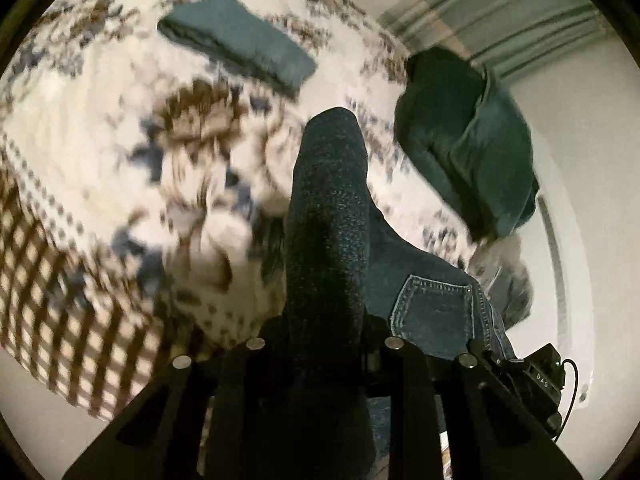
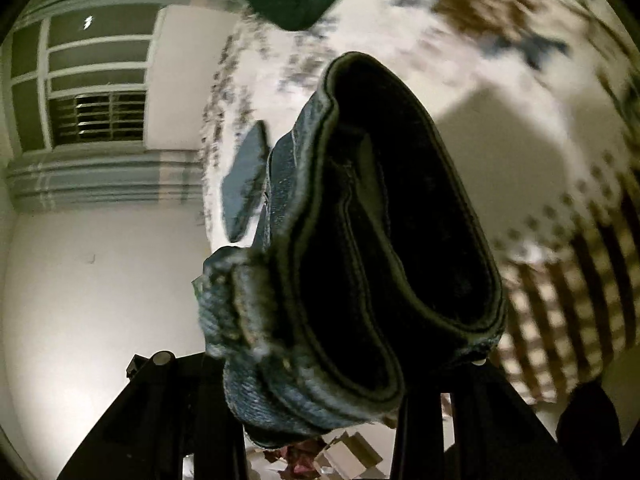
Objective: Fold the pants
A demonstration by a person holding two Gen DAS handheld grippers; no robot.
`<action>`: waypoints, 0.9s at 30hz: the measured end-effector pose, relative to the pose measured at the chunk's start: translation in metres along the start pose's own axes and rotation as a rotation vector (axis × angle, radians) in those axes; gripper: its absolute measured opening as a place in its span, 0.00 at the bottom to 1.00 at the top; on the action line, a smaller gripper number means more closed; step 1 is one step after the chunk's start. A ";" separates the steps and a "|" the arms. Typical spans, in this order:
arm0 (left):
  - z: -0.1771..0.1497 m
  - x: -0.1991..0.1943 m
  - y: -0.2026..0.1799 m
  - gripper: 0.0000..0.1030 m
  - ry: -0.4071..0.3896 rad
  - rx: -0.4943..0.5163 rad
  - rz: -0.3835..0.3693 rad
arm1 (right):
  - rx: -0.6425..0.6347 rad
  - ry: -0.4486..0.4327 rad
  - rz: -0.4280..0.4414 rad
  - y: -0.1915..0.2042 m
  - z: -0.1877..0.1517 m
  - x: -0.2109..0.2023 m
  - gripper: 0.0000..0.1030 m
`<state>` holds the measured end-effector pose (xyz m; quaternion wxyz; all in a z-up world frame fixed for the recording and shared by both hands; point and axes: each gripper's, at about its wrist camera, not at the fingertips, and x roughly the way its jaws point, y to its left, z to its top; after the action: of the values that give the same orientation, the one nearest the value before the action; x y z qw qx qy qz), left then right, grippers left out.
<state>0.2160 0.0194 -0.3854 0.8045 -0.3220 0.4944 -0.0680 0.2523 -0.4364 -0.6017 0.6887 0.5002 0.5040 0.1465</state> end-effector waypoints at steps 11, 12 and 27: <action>0.233 -0.010 0.045 0.19 -0.094 0.046 -0.014 | -0.078 -0.038 0.069 0.171 0.069 0.143 0.36; 0.255 -0.005 0.052 0.19 -0.099 0.051 -0.013 | -0.076 -0.041 0.073 0.183 0.078 0.163 0.36; 0.470 0.148 0.231 0.20 -0.043 0.024 0.041 | -0.074 -0.003 0.043 0.242 0.207 0.489 0.36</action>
<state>0.6360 0.3493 -0.4892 0.8200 -0.3033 0.4827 -0.0506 0.7191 -0.0928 -0.6691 0.7044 0.4853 0.4861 0.1792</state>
